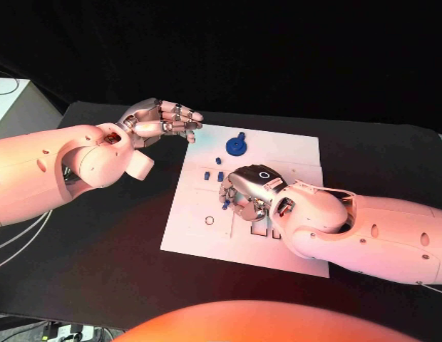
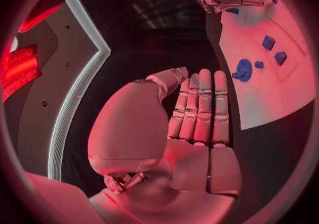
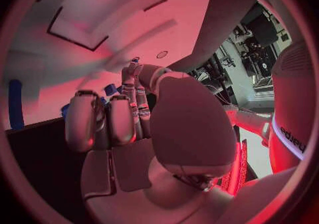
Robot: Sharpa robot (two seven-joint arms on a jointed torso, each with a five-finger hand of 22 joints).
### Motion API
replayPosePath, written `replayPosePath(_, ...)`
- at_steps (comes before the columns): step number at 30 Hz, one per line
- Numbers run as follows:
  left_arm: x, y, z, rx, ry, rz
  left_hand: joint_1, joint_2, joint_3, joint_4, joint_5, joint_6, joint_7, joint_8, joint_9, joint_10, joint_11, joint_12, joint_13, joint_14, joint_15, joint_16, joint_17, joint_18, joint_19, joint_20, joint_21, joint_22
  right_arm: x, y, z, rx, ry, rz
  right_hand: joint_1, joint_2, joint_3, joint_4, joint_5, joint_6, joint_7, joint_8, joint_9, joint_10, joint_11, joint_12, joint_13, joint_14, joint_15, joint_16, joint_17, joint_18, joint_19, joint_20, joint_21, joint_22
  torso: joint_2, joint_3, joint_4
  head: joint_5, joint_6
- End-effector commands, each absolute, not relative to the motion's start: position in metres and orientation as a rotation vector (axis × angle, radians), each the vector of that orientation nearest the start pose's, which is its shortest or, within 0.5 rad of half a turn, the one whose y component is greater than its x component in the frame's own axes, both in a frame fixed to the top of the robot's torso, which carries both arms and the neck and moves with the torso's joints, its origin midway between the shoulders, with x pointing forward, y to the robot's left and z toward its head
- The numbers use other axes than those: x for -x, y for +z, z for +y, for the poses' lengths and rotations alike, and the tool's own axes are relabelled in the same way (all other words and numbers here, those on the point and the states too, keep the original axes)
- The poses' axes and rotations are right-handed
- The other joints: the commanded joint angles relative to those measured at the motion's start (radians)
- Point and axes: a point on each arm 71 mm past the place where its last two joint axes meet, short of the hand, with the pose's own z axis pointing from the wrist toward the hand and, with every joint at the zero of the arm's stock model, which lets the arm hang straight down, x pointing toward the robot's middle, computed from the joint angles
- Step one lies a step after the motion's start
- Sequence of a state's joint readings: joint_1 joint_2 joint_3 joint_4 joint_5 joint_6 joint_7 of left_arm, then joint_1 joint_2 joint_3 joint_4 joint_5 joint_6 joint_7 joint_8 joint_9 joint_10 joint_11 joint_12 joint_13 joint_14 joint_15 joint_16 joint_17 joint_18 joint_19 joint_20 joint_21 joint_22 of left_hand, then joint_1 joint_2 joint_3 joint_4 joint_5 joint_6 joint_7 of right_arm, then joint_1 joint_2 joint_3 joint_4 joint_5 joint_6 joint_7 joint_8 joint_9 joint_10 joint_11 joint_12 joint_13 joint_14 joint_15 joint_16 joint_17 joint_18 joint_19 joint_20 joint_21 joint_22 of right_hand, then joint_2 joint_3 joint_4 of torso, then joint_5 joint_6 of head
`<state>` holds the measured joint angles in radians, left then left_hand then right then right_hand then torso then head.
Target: Assemble the parts on the task board
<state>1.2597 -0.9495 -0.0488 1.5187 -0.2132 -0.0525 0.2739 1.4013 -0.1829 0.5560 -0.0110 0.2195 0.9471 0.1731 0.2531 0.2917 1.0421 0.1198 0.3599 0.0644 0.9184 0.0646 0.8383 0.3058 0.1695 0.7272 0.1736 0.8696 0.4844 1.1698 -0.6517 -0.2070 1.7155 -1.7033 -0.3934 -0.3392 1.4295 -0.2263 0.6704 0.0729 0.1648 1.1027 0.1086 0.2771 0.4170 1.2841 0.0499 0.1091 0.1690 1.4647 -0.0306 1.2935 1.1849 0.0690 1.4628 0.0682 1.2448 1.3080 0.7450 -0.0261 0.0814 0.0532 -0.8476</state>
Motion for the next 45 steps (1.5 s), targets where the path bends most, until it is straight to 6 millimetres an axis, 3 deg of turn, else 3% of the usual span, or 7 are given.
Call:
replayPosePath(1, -0.488, -0.156, 0.244, 0.842, -1.569, 1.66, 0.001, 0.009, -0.005, -0.001, 0.0, 0.002, 0.007, -0.005, 0.001, 0.0, 0.004, -0.006, 0.001, 0.005, 0.004, -0.003, 0.001, 0.011, 0.006, 0.002, -0.005, -0.001, -0.396, -0.228, -0.066, 0.454, 0.728, 1.662, -0.001, 0.008, 0.005, -0.004, 0.005, 0.001, 0.005, 0.003, 0.0, 0.002, -0.005, 0.003, 0.002, 0.025, -0.005, -0.004, 0.0, -0.006, 0.013, -0.004, -0.005, 0.11, 0.0, 0.0001, -0.0003, 0.0, -0.001)
replayPosePath(25, -0.488, -0.157, 0.244, 0.844, -1.568, 1.662, 0.001, 0.009, -0.005, -0.001, 0.0, 0.002, 0.007, -0.005, 0.001, 0.0, 0.004, -0.006, 0.001, 0.005, 0.004, -0.003, 0.001, 0.011, 0.006, 0.002, -0.005, -0.001, -0.394, -0.237, -0.062, 0.48, 0.729, 1.692, -0.013, 0.006, 0.002, -0.009, 0.006, -0.004, 0.009, 0.001, 0.001, -0.003, -0.002, -0.004, 0.002, 0.025, -0.002, -0.003, 0.001, -0.004, 0.011, -0.002, -0.011, 0.109, 0.0, -0.0013, 0.0003, -0.001, -0.008)
replayPosePath(27, -0.488, -0.157, 0.244, 0.844, -1.567, 1.662, 0.001, 0.009, -0.005, -0.001, 0.0, 0.002, 0.007, -0.005, 0.001, 0.0, 0.004, -0.006, 0.001, 0.005, 0.004, -0.003, 0.001, 0.011, 0.006, 0.002, -0.005, -0.001, -0.393, -0.237, -0.062, 0.485, 0.738, 1.7, -0.025, 0.004, -0.002, -0.008, 0.008, -0.019, 0.015, -0.006, -0.001, -0.018, 0.004, -0.014, 0.0, 0.028, 0.003, 0.005, 0.01, -0.002, 0.006, 0.0, -0.026, 0.103, -0.001, -0.0013, -0.0006, 0.0, -0.009)
replayPosePath(28, -0.488, -0.157, 0.244, 0.844, -1.567, 1.663, 0.001, 0.009, -0.005, -0.001, 0.0, 0.002, 0.007, -0.005, 0.001, 0.0, 0.004, -0.006, 0.001, 0.005, 0.004, -0.003, 0.001, 0.011, 0.006, 0.002, -0.005, -0.001, -0.393, -0.238, -0.062, 0.487, 0.744, 1.706, -0.04, -0.001, -0.012, -0.009, 0.045, -0.034, 0.021, -0.015, -0.002, -0.031, 0.008, -0.024, -0.003, 0.024, 0.011, -0.002, 0.0, 0.0, -0.001, 0.005, -0.044, 0.096, -0.001, -0.0014, -0.0007, 0.0, -0.009)
replayPosePath(32, -0.488, -0.157, 0.245, 0.845, -1.566, 1.664, 0.001, 0.009, -0.005, -0.001, 0.0, 0.002, 0.007, -0.005, 0.001, 0.0, 0.004, -0.006, 0.001, 0.005, 0.004, -0.003, 0.001, 0.011, 0.006, 0.002, -0.005, -0.001, -0.392, -0.239, -0.062, 0.5, 0.76, 1.725, -0.073, -0.016, -0.035, -0.002, 0.03, -0.064, 0.03, -0.035, -0.009, -0.111, 0.032, -0.049, -0.023, -0.006, 0.029, -0.05, -0.063, 0.015, -0.038, 0.021, -0.138, 0.057, -0.001, -0.0011, -0.0013, 0.0, -0.01)
replayPosePath(40, -0.488, -0.157, 0.245, 0.846, -1.565, 1.667, 0.0, 0.01, -0.006, -0.001, 0.0, 0.002, 0.007, -0.006, 0.001, 0.001, 0.005, -0.01, 0.002, 0.005, 0.005, -0.005, 0.001, 0.011, 0.006, 0.002, -0.008, -0.002, -0.391, -0.24, -0.064, 0.501, 0.766, 1.738, -0.075, -0.018, -0.038, -0.003, 0.026, -0.068, 0.03, -0.038, -0.01, -0.12, 0.035, -0.045, -0.027, -0.013, 0.031, -0.057, -0.073, 0.018, -0.044, 0.025, -0.153, 0.052, 0.0, -0.0003, -0.0008, -0.001, -0.01)
replayPosePath(45, -0.488, -0.157, 0.245, 0.846, -1.565, 1.669, 0.0, 0.01, -0.006, -0.001, 0.0, 0.002, 0.007, -0.006, 0.001, 0.001, 0.005, -0.01, 0.002, 0.005, 0.005, -0.005, 0.001, 0.011, 0.006, 0.002, -0.008, -0.002, -0.392, -0.24, -0.065, 0.49, 0.76, 1.732, -0.083, -0.028, -0.047, -0.004, 0.026, -0.09, 0.035, -0.055, -0.016, -0.159, 0.043, -0.045, -0.04, -0.026, 0.038, -0.065, -0.089, 0.024, -0.056, 0.033, -0.182, 0.041, -0.001, -0.0001, -0.0007, -0.001, -0.009)
